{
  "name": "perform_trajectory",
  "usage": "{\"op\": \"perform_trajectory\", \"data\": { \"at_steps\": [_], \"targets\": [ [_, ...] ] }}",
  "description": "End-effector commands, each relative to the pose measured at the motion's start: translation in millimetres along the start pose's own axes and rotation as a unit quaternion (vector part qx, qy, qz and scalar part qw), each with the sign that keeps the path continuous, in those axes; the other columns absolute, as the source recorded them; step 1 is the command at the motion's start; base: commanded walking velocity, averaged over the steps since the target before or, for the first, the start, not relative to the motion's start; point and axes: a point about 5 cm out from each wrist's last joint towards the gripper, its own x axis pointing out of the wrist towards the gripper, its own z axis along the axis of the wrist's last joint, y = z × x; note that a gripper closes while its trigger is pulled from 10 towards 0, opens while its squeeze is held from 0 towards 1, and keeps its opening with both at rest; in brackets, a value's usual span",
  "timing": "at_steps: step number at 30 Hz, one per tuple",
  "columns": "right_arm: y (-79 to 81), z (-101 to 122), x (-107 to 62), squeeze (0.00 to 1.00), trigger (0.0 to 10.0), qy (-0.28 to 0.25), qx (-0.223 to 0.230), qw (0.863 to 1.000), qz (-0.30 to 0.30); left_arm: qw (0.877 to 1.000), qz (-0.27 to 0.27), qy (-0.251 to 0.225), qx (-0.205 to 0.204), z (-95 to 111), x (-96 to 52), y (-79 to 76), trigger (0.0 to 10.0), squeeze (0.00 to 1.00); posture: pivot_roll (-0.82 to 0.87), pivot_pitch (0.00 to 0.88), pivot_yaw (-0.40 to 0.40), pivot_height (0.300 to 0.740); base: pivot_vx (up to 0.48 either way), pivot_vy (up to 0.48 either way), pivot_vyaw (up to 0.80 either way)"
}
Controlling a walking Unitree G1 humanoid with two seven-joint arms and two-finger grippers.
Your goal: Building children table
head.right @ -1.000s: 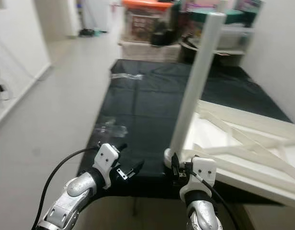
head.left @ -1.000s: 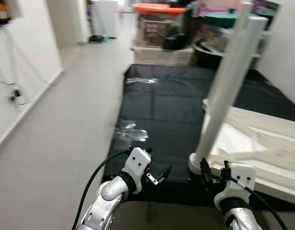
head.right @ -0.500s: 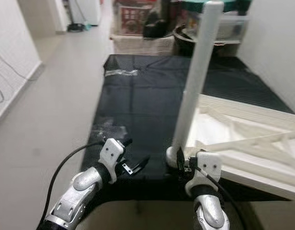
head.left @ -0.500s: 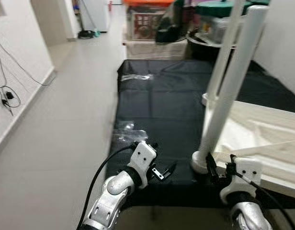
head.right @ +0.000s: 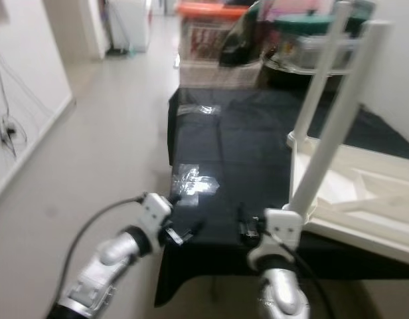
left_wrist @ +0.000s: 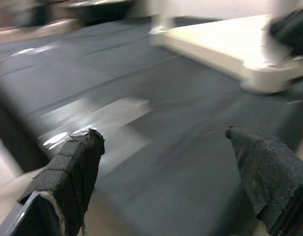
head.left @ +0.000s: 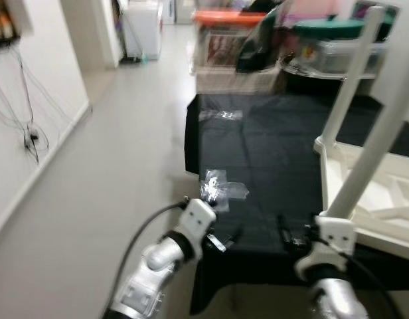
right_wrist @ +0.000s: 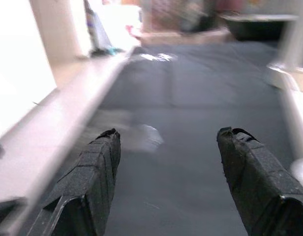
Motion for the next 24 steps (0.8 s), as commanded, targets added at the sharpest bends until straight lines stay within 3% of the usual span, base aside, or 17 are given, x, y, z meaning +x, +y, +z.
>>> {"op": "perform_trajectory", "data": {
  "at_steps": [1,7,9,10,12,15,17,18,19,21,24],
  "targets": [
    [-3.6,3.9,10.7,0.0,10.0,-0.002,-0.006,1.0,0.003,1.0,-0.007,0.006,-0.003,-0.6,3.3,-4.0,10.0,0.0,0.06,0.0,-0.053,0.74,0.0,0.0,0.0],
    [-4.3,8.2,40.8,0.0,10.0,0.021,-0.045,0.999,-0.008,1.0,0.007,0.014,-0.017,-1.9,4.1,0.2,10.0,0.0,0.06,0.0,-0.053,0.74,0.0,0.0,0.0],
    [-3.0,7.0,59.2,0.0,10.0,0.043,-0.047,0.998,-0.012,1.0,0.01,0.013,-0.022,-1.5,3.6,0.7,10.0,0.0,0.06,0.0,-0.055,0.74,0.0,0.0,0.0],
    [-3.0,7.0,59.2,0.0,10.0,0.043,-0.047,0.998,-0.012,1.0,0.01,0.013,-0.022,-1.5,3.6,0.7,10.0,0.0,0.06,0.0,-0.055,0.74,0.0,0.0,0.0],
    [-3.1,9.4,84.8,0.0,10.0,0.055,-0.041,0.997,-0.029,1.0,0.01,0.011,-0.024,0.1,0.5,-1.1,10.0,0.0,0.08,0.0,-0.068,0.74,0.0,0.0,0.0],
    [-2.8,11.1,90.9,0.0,10.0,0.056,-0.037,0.997,-0.032,1.0,0.01,0.011,-0.024,0.5,-0.5,-1.7,10.0,0.0,0.08,0.0,-0.068,0.74,0.0,0.0,0.0],
    [-3.1,19.4,106.6,0.0,10.0,0.042,-0.028,0.998,-0.044,1.0,0.011,0.009,-0.026,1.6,-3.0,-2.2,10.0,0.0,0.08,0.0,-0.071,0.74,0.0,0.0,0.0],
    [-7.2,24.6,116.8,0.0,10.0,0.037,-0.039,0.996,-0.07,1.0,0.012,0.008,-0.025,2.6,-5.0,-2.6,10.0,0.0,0.09,0.0,-0.079,0.74,0.0,0.0,0.0],
    [-7.2,24.6,116.8,0.0,10.0,0.037,-0.039,0.996,-0.07,1.0,0.012,0.008,-0.025,2.6,-5.0,-2.6,10.0,0.0,0.09,0.0,-0.079,0.74,0.0,0.0,0.0],
    [-26.2,38.8,136.8,0.0,10.0,0.025,-0.052,0.986,-0.154,1.0,0.014,0.007,-0.025,5.0,-11.4,-5.4,10.0,0.0,0.1,0.0,-0.088,0.74,0.0,0.0,0.0],
    [-33.8,44.2,141.9,0.0,10.0,0.021,-0.052,0.981,-0.187,1.0,0.014,0.007,-0.025,5.9,-14.3,-6.9,10.0,0.0,0.1,0.0,-0.088,0.74,0.0,0.0,0.0]
  ]
}}
